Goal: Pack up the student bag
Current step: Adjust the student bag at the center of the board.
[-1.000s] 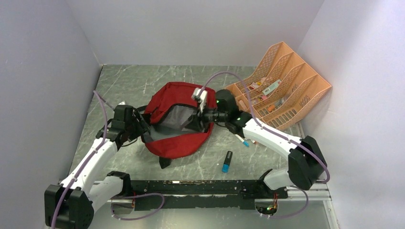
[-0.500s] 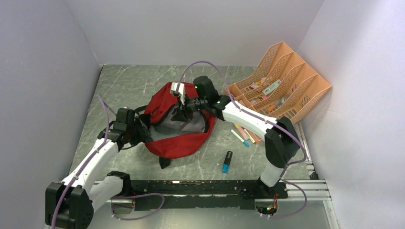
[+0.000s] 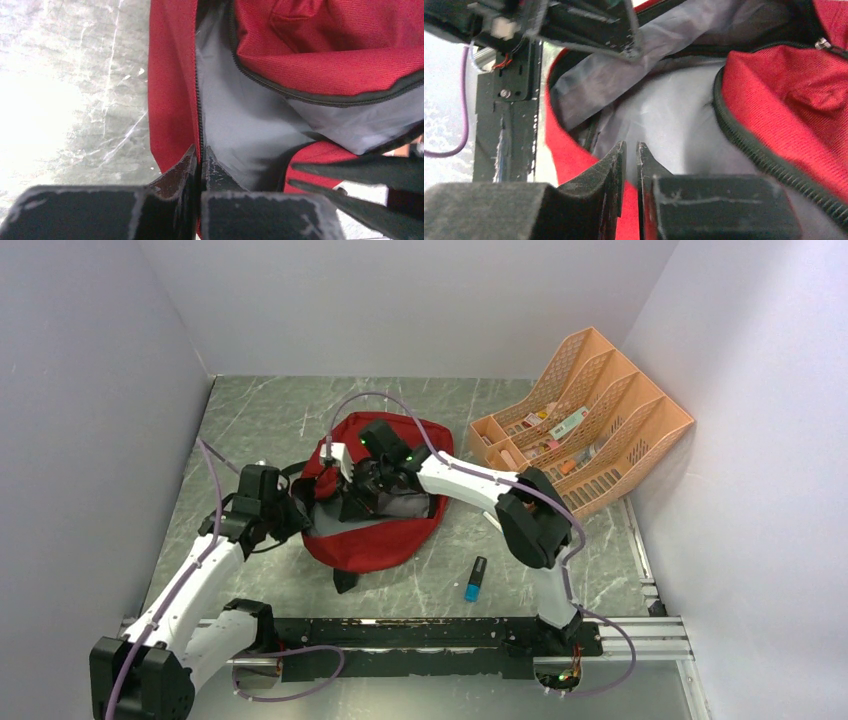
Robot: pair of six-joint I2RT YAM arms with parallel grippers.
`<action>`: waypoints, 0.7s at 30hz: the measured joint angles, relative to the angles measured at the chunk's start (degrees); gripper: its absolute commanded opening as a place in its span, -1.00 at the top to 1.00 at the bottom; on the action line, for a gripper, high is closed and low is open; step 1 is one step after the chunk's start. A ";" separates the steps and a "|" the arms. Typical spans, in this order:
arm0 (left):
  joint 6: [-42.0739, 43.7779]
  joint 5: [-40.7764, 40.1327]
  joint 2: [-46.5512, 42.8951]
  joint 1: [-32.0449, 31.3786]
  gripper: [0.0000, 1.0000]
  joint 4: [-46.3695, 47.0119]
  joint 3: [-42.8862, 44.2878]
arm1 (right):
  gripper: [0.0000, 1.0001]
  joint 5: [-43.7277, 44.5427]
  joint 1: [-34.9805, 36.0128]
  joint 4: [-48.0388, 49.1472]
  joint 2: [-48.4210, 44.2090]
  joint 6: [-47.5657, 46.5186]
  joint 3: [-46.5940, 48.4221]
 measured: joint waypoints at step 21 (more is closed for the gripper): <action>3.76 2.21 -4.94 -0.02 0.90 -3.23 4.83 | 1.00 -3.08 0.22 -26.56 9.79 -10.05 10.40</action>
